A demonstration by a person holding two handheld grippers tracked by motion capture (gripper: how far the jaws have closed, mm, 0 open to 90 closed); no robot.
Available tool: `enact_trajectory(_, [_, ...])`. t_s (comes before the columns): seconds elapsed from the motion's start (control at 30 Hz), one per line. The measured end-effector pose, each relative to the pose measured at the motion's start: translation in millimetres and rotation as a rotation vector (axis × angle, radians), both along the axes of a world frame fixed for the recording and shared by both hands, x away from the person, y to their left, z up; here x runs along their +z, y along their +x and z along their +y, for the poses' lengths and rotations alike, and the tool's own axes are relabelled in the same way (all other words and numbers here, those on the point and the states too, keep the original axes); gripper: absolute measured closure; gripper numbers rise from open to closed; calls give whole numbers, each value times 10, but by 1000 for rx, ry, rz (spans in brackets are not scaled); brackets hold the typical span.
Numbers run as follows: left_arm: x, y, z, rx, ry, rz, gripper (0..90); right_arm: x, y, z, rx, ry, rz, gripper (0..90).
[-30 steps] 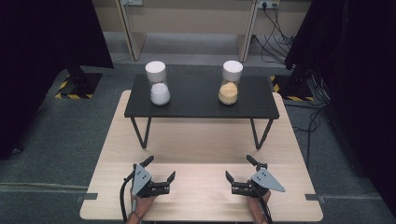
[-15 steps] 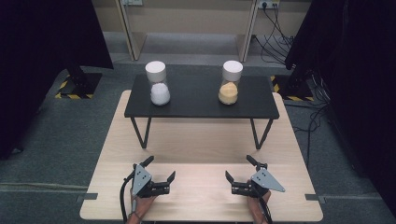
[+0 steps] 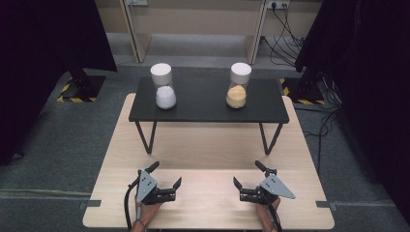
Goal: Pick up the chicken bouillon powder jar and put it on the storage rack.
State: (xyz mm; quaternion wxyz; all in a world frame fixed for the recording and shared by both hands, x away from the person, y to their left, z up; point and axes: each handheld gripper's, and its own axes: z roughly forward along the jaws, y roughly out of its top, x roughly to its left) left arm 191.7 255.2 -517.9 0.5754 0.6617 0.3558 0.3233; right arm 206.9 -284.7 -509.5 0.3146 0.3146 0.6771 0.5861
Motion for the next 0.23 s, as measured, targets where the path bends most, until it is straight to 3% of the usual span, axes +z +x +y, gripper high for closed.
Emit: enact_trajectory(0.23, [1,1,1,0,0,0,3,-1,-1,0,-1,0,-1,5])
